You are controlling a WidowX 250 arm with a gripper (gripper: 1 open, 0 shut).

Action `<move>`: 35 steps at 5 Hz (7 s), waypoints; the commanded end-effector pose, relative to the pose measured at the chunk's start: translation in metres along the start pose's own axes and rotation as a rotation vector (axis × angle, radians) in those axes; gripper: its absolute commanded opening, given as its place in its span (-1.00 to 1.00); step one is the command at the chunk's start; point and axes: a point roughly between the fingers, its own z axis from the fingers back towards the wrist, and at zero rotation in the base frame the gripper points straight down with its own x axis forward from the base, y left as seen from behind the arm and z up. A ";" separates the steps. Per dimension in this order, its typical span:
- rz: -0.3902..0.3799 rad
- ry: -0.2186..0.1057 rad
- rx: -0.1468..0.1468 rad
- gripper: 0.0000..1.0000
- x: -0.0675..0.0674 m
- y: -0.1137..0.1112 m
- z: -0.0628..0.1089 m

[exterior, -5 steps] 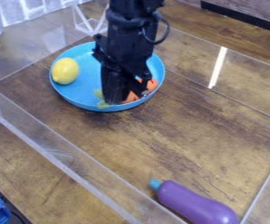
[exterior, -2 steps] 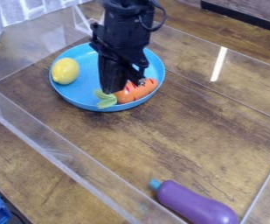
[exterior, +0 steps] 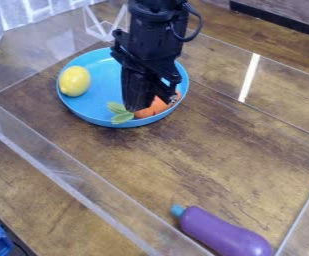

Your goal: Remove the carrot from the blue tray and put it on the table

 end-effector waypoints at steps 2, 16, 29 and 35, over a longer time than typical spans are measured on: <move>-0.041 -0.115 0.038 -1.00 0.025 0.010 0.052; -0.219 -0.112 0.054 -1.00 0.048 0.066 -0.021; -0.346 -0.161 0.135 1.00 0.048 0.076 0.006; -0.361 -0.186 0.121 1.00 0.068 0.050 -0.013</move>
